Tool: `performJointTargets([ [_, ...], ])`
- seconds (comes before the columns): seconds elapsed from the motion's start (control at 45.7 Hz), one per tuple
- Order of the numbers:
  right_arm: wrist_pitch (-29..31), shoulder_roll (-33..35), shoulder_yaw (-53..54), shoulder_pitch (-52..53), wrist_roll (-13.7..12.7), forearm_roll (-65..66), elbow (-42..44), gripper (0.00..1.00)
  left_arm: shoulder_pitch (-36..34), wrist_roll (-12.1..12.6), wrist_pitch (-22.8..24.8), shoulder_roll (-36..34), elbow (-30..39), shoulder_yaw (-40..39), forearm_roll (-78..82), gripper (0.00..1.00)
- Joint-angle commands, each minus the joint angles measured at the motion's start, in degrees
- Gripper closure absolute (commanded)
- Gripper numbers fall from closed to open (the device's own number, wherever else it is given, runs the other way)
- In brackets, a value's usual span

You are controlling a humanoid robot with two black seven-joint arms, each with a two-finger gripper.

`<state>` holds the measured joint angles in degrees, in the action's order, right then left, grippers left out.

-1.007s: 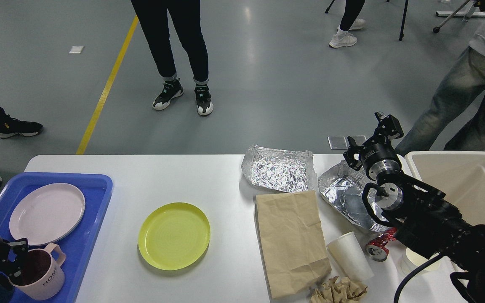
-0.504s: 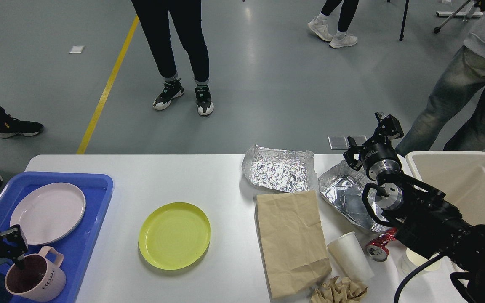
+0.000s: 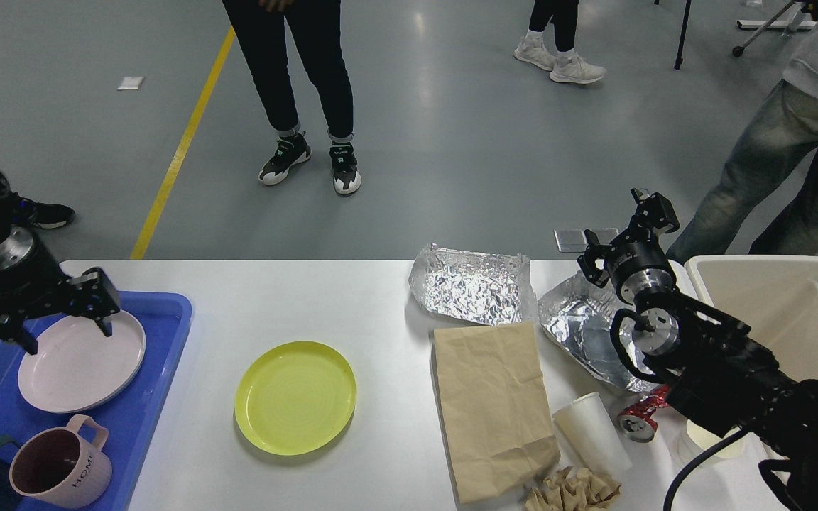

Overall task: Tidy desktop
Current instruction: 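Release the mug and raise the left gripper toward the yellow plate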

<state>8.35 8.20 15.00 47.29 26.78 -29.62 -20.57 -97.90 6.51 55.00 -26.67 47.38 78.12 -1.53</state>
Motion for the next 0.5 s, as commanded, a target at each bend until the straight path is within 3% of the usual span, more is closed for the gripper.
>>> performJointTargets([
  [0.0,0.0,0.1,0.0,0.0,0.0,0.0,0.0,0.00,-4.8,-4.2,0.0,6.4,1.2,2.6,-0.2,0.12],
  [0.131,0.0,0.0,0.0,0.0,0.0,0.0,0.0,0.00,-4.3,-7.6,0.0,10.7,1.0,2.1,-0.3,0.12],
  [0.175,0.0,0.0,0.0,0.0,0.0,0.0,0.0,0.00,-3.0,-7.5,0.0,11.4,0.7,1.8,-0.3,0.12],
  [0.307,0.0,0.0,0.0,0.0,0.0,0.0,0.0,0.00,0.2,-6.9,-7.0,14.4,-0.1,0.9,-0.3,0.11],
  [0.482,0.0,0.0,-0.1,0.0,0.0,0.0,0.0,0.00,5.1,-6.8,-10.7,18.3,-2.7,0.4,-0.2,0.11],
])
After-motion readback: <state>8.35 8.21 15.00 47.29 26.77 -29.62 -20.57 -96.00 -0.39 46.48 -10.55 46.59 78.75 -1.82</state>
